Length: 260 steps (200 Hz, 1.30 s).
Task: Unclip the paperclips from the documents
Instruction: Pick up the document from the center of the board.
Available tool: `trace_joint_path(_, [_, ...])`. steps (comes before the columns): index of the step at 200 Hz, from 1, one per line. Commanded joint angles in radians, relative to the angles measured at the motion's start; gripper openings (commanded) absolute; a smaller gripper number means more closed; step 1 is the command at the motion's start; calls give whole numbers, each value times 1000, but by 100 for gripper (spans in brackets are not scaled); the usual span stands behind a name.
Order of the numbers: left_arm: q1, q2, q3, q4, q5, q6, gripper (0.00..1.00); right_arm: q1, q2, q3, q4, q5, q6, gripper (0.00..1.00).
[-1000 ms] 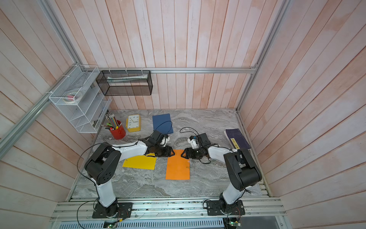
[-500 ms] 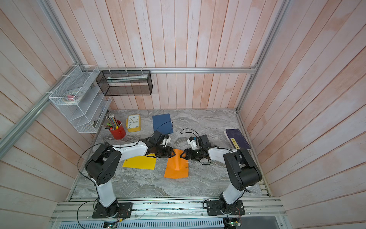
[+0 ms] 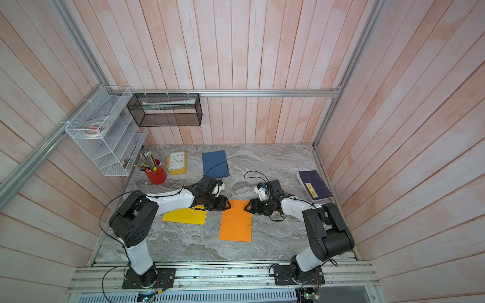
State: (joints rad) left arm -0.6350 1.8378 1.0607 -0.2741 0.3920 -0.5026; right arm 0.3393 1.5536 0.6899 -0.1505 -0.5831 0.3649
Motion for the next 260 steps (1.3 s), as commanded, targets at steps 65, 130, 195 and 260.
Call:
trace_joint_path(65, [-32,-31,-74,-70,27,-7,58,66,52,-72,-50,30,44,62])
trace_joint_path(130, [-37,-9,-71,-65,34,-5,56,83,98,-80,34,-19,77,64])
trace_joint_path(195, [-37,-10,-69,-65,36,-3,56,83,102,-93,103,-49,96,60])
trace_joint_path(260, [-43,-9,-58,-58,50,3,54,114,129,-65,120,-85,81,67])
